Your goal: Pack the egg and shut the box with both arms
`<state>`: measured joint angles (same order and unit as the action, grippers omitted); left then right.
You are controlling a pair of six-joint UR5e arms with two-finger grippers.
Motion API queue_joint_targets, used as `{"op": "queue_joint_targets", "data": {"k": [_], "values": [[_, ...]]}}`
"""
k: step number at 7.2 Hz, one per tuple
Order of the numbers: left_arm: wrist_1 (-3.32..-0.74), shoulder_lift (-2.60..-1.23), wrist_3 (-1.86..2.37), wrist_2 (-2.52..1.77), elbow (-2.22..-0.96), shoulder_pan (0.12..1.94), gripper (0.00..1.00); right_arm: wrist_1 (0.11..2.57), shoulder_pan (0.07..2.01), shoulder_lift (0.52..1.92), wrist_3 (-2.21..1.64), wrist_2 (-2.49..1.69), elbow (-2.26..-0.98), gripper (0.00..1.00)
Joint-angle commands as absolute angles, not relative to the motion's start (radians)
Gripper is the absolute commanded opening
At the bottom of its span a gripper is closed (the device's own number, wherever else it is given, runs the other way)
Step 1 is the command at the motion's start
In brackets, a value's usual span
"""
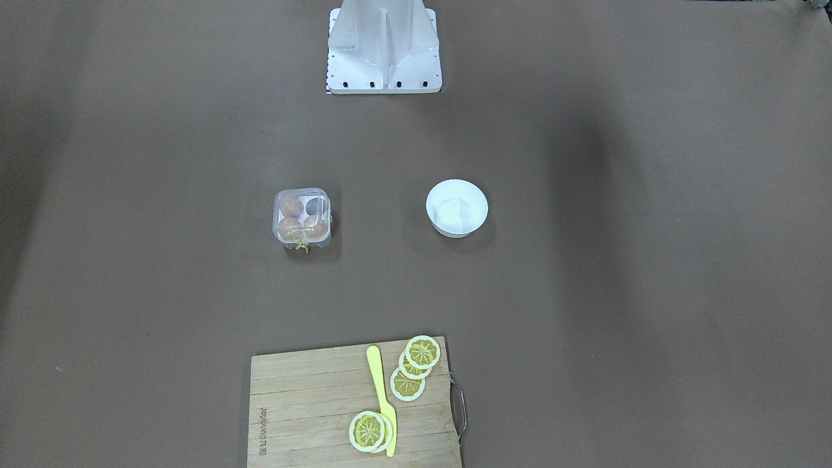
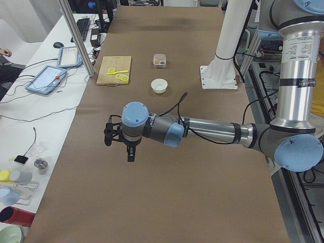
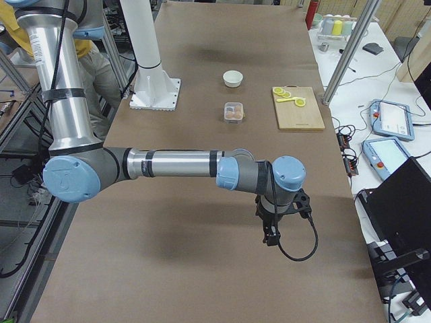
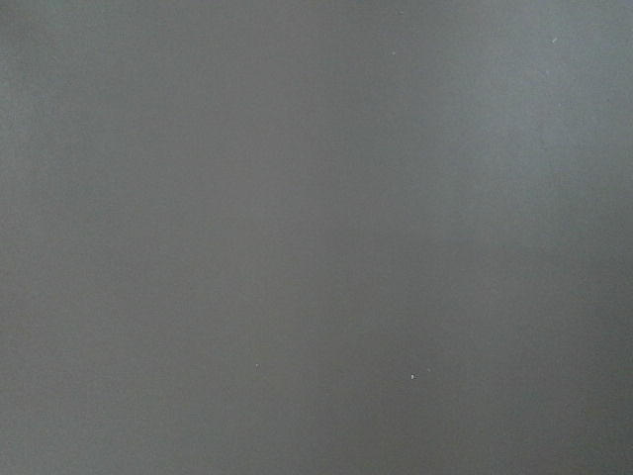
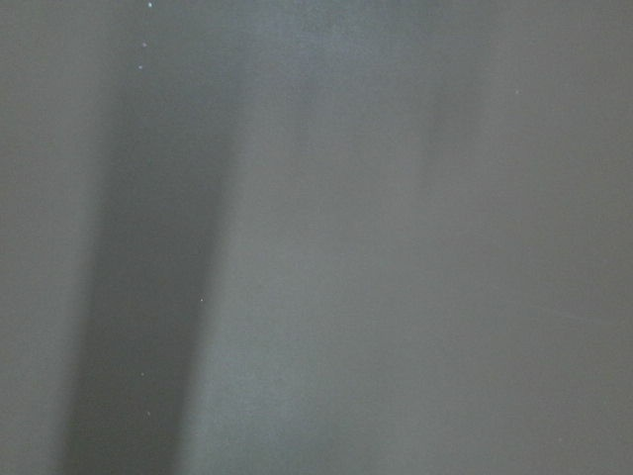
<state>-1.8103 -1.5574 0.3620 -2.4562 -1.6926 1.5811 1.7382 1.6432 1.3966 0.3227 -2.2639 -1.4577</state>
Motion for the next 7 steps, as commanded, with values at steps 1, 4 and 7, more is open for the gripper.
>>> {"op": "queue_joint_targets", "data": {"k": [1,4,7], "values": [[-1.809,-1.559,0.362,-2.456,-1.692,1.582,0.98,1.761,1.658,1.396,0.334,-2.250,-1.459,1.00],[-1.809,-1.562,0.362,-2.456,-1.687,1.582,0.98,1.756,1.658,1.393,0.334,-2.250,-1.462,1.00],[-1.809,-1.563,0.364,-2.456,-1.689,1.582,0.98,1.755,1.658,1.388,0.333,-2.250,-1.463,1.00]]}}
